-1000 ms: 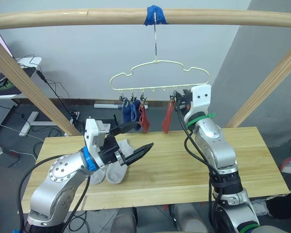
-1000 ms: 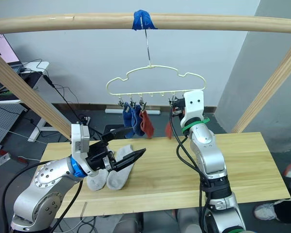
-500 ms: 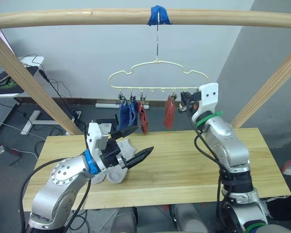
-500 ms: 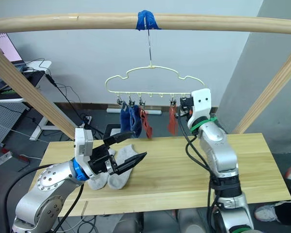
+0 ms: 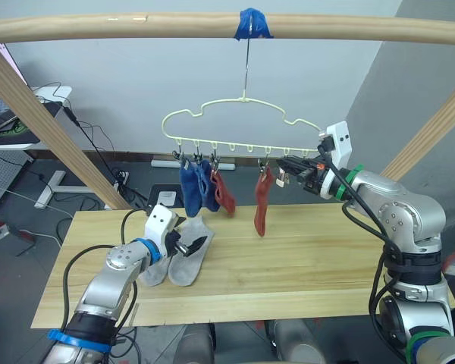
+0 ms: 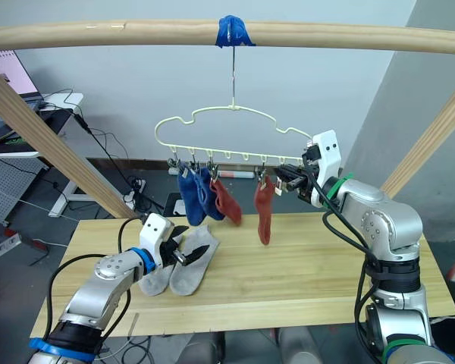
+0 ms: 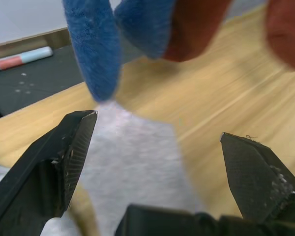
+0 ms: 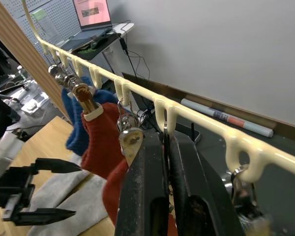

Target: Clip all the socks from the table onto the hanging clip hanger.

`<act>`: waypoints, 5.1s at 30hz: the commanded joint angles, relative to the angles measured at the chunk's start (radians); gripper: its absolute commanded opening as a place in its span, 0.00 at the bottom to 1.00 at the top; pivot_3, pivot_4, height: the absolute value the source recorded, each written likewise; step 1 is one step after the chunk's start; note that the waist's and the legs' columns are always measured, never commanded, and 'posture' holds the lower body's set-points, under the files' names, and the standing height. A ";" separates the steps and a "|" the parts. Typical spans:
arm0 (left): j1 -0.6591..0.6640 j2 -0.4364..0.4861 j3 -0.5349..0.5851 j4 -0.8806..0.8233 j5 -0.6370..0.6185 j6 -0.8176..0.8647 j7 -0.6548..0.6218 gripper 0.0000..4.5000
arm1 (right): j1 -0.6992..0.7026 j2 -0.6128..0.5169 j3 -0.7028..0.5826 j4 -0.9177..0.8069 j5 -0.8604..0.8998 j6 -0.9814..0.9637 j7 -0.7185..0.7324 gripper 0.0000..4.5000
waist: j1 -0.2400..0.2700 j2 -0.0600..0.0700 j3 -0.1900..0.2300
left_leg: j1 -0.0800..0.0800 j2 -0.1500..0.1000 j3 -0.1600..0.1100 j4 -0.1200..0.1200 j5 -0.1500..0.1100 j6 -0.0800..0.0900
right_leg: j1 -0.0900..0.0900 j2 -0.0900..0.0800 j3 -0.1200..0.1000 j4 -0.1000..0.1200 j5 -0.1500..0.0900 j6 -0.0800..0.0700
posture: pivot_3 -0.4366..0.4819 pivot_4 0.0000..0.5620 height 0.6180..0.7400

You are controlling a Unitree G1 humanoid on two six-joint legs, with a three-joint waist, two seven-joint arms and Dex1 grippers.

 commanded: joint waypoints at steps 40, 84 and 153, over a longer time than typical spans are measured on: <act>0.011 -0.083 -0.063 -0.210 -0.048 -0.276 -0.343 0.01 | -0.044 0.028 -0.184 -0.033 0.220 0.315 -0.179 0.00 | -0.024 0.000 0.000 | 0.000 0.000 -0.001 0.000 0.000 0.000 | 0.000 -0.001 0.000 0.001 0.000 0.001 | 0.28 0.36 1.00; -0.109 -0.231 -0.129 -0.233 0.055 -0.440 -0.107 0.00 | -0.137 0.231 -0.463 0.025 0.703 0.587 -0.708 0.06 | -0.031 0.000 0.000 | -0.001 0.000 -0.001 0.000 0.000 0.000 | 0.000 0.000 0.000 0.001 -0.001 0.001 | 0.26 0.33 1.00; 0.009 -0.015 0.175 -0.726 -0.508 0.213 -0.084 1.00 | 0.209 0.243 0.151 -0.073 -0.489 -0.564 -0.525 0.59 | -0.024 -0.001 0.001 | 0.000 0.001 0.001 -0.001 0.000 0.000 | 0.000 0.001 0.001 -0.001 -0.001 0.001 | 0.34 0.33 1.00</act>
